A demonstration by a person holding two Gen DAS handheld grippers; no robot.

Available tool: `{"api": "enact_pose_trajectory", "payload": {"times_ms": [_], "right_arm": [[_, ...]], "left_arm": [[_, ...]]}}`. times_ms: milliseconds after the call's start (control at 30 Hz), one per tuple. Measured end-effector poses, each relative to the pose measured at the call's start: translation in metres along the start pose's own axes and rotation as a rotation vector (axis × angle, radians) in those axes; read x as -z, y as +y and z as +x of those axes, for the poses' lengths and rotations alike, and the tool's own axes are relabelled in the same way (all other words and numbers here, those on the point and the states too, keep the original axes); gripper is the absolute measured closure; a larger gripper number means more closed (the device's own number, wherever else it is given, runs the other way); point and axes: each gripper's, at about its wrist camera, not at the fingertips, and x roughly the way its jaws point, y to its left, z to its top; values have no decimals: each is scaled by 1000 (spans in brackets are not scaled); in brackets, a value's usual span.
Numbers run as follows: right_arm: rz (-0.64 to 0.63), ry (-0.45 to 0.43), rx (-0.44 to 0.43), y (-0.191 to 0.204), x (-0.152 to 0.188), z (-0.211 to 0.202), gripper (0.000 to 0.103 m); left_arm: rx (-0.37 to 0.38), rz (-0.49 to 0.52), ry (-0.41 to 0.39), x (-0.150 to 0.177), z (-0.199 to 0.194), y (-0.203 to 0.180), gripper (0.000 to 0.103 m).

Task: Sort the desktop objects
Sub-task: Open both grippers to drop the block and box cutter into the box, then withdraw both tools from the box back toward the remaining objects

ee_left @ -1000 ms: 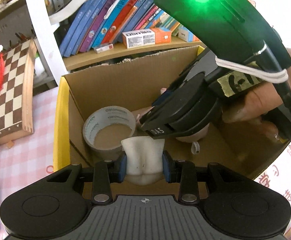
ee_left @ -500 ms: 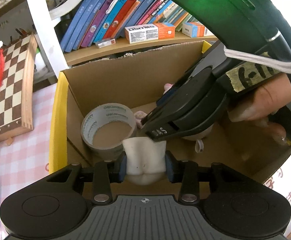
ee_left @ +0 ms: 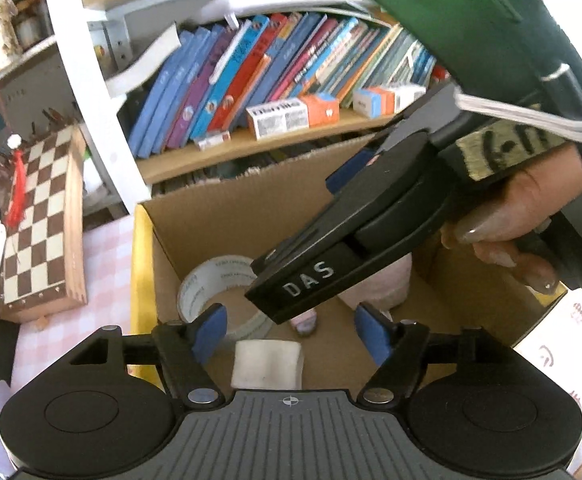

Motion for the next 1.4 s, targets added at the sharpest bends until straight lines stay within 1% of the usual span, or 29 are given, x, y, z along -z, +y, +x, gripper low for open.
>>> {"api": "enact_pose_trajectory", "payload": {"times_ms": [400, 467, 533, 633, 767, 933, 1100, 1400], "right_arm": [[51, -116, 30, 11, 3, -52, 17], [63, -138, 39, 14, 5, -62, 17], [76, -159, 47, 17, 8, -72, 16], [97, -197, 67, 22, 15, -88, 16], [124, -246, 100, 29, 27, -109, 15], [164, -292, 151, 37, 46, -133, 13], [209, -308, 198, 43, 71, -152, 12], [253, -266, 261, 62, 118, -171, 11]], "left_arm": [[-30, -25, -107, 2, -44, 8, 27], [-39, -25, -128, 4, -54, 8, 23], [-48, -25, -146, 7, -62, 8, 21], [-58, -32, -167, 14, -75, 9, 21], [-74, -51, -190, 24, -91, 13, 17], [-91, -77, -203, 40, -109, 18, 16], [-96, -92, -203, 56, -124, 23, 16], [-86, -90, -191, 83, -141, 23, 16]]}}
